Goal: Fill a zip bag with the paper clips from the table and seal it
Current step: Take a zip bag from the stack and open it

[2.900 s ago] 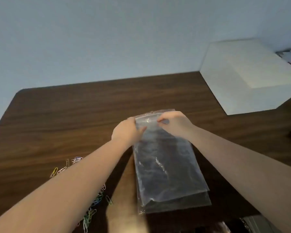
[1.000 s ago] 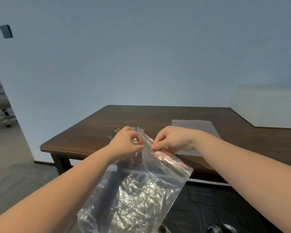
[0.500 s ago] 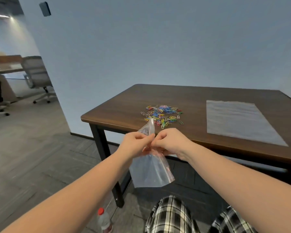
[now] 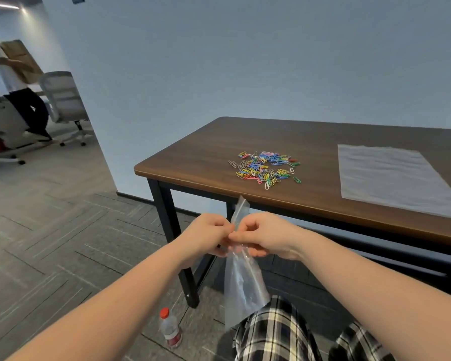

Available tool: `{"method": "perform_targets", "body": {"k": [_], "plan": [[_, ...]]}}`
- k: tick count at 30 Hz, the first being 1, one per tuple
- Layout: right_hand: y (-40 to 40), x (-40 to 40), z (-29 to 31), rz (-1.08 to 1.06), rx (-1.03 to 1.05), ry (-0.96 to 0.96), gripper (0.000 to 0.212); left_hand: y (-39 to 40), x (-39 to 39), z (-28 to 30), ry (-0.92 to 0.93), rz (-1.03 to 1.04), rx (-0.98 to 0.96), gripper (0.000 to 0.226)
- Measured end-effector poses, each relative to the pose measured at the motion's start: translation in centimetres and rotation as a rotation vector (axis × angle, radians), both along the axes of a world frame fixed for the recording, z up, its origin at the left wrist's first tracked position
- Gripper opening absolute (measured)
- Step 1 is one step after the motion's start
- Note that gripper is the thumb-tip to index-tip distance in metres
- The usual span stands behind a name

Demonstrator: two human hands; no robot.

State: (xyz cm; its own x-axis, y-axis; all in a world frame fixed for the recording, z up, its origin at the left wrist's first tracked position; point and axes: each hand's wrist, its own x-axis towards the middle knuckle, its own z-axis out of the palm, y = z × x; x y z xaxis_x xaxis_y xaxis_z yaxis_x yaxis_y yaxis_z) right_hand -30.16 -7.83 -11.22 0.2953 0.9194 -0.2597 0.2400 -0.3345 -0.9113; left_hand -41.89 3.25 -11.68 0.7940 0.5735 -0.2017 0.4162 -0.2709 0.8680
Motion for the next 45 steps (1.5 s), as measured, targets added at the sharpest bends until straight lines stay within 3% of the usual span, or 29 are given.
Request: {"method": "perform_targets", "body": {"k": [5, 10, 16, 19, 23, 27, 34, 35, 39, 43, 45], "plan": [[0.5, 0.6, -0.4, -0.055, -0.015, 0.281, 0.017, 0.0, 0.4, -0.4, -0.035, 0.03, 0.033, 0.026], [0.8, 0.9, -1.1, -0.166, -0.03, 0.289, 0.012, -0.4, 0.7, -1.1, -0.063, 0.105, 0.151, 0.017], [1.1, 1.0, -1.8, -0.259, 0.042, 0.268, 0.008, -1.0, 1.0, -2.0, -0.181, 0.243, -0.018, 0.011], [1.2, 0.9, -2.0, -0.281, 0.06, 0.291, 0.011, -1.1, 1.1, -2.1, -0.187, 0.263, -0.011, 0.015], [1.1, 0.6, -2.3, -0.25, 0.054, 0.445, 0.015, -0.4, 0.9, -1.6, -0.119, 0.172, 0.144, 0.023], [1.1, 0.6, -2.4, -0.307, 0.018, 0.526, 0.014, 0.7, 0.6, -1.2, 0.053, 0.042, 0.503, 0.023], [0.2, 2.2, -2.9, -0.414, -0.007, -0.045, 0.013, 3.7, -1.6, -2.0, 0.119, 0.057, 0.664, 0.009], [0.1, 2.3, -2.9, -0.39, 0.001, -0.123, 0.015, 3.7, -1.9, -2.0, 0.102, 0.032, 0.663, 0.017], [-1.0, 3.4, -2.9, -0.147, -0.048, -0.494, 0.021, 4.4, -2.6, -0.9, 0.196, -0.176, 0.744, 0.029], [-2.2, 3.7, -2.3, 0.16, -0.151, -0.672, 0.038, 4.7, -2.3, 0.4, 0.431, -0.338, 0.825, 0.029], [-2.1, 3.6, -1.9, 0.236, -0.174, -0.795, 0.037, 4.9, -1.7, 0.7, 0.516, -0.359, 0.881, 0.027]]}}
